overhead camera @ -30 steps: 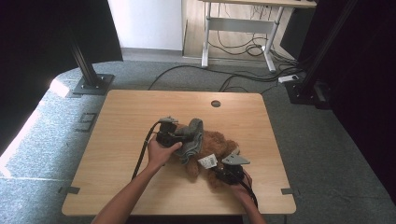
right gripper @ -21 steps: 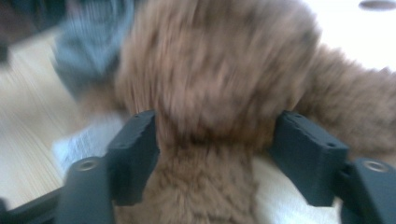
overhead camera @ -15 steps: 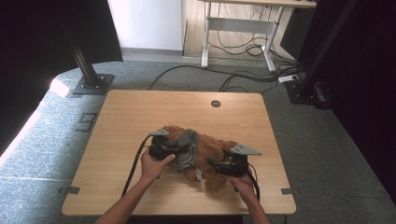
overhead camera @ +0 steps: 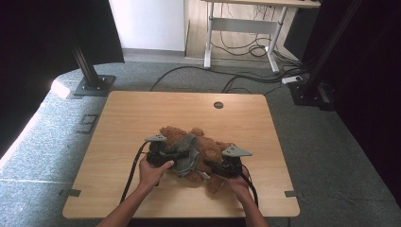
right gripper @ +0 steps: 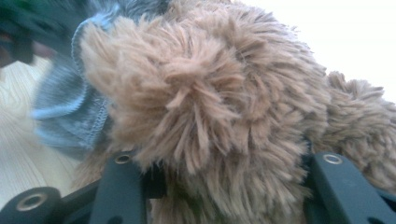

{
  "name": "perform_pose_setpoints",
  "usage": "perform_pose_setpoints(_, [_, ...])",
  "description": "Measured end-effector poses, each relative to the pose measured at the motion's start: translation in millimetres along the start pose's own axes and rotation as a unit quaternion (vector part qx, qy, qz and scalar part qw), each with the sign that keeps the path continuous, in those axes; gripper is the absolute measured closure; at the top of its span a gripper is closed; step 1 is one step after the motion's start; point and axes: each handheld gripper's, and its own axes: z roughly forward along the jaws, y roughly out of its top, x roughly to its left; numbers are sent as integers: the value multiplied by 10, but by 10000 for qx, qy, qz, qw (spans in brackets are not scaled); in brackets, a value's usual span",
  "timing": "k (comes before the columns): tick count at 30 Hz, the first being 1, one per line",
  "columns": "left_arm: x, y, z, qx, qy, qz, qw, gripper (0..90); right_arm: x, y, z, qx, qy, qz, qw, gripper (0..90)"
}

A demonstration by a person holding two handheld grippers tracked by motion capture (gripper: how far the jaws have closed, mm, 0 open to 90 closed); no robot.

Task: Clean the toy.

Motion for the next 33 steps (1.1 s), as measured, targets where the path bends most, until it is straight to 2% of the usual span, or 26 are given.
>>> perform_pose_setpoints(1, [-143,87,61,32,-81,198,9998,738,33,-4,-4,-9,-48,-118,9999,503])
perform_pose_setpoints(2, [-215,140,110,47,-130,274,9995,737,46,-6,-3,-14,-63,-169,9998,504])
perform_pose_setpoints(3, [-215,140,110,47,-130,274,9995,737,66,-9,0,-20,-81,-218,9997,503])
perform_pose_setpoints(4, [-362,268,251,165,-88,511,9985,737,91,-13,2,-21,-97,-269,9996,503])
perform_pose_setpoints(6, [-399,307,306,222,-27,562,9982,735,120,-23,1,-39,-149,-331,9993,502])
perform_pose_setpoints(7, [-441,385,450,417,145,657,9969,734,124,-34,-2,-49,-181,-388,9991,501])
perform_pose_setpoints(8, [-430,405,508,504,199,657,9964,734,123,-43,-7,-46,-206,-389,9990,502])
perform_pose_setpoints(11, [-325,406,542,654,139,487,9966,737,98,-80,-20,-16,-234,-401,9989,505])
perform_pose_setpoints(15, [-115,362,324,510,137,190,9984,741,116,-101,-29,-47,-213,-532,9983,521])
perform_pose_setpoints(16, [-115,362,324,510,137,190,9984,740,119,-102,-29,-51,-205,-537,9983,523])
perform_pose_setpoints(17, [46,353,144,391,282,8,9988,740,122,-104,-29,-62,-186,-552,9983,525])
perform_pose_setpoints(18, [46,353,144,391,282,8,9988,740,122,-104,-29,-62,-186,-552,9983,525])
perform_pose_setpoints(19, [184,350,1,295,524,-70,9982,740,124,-106,-35,-64,-172,-590,9981,526])
perform_pose_setpoints(20, [184,350,1,295,524,-70,9982,741,124,-106,-35,-64,-172,-590,9981,526])
perform_pose_setpoints(21, [377,337,-144,221,592,-252,9977,741,128,-112,-39,-86,-166,-617,9979,526])
perform_pose_setpoints(22, [377,337,-144,221,592,-252,9977,742,128,-112,-39,-86,-166,-617,9979,526])
perform_pose_setpoints(23, [544,307,-252,94,398,-637,9971,744,152,-112,-38,-93,-171,-672,9975,526])
perform_pose_setpoints(24, [544,307,-252,94,398,-637,9971,744,163,-113,-34,-107,-185,-704,9973,526])
perform_pose_setpoints(25, [598,288,-298,28,337,-746,9966,744,163,-113,-34,-107,-185,-704,9973,526])
perform_pose_setpoints(28, [640,258,-381,-119,354,-798,9961,745,179,-121,-39,-96,-204,-736,9970,525])
perform_pose_setpoints(32, [698,238,-519,-252,597,-778,9949,745,164,-137,-53,-97,-182,-731,9971,525])
perform_pose_setpoints(33, [698,238,-519,-252,597,-778,9949,745,164,-137,-53,-97,-182,-731,9971,525])
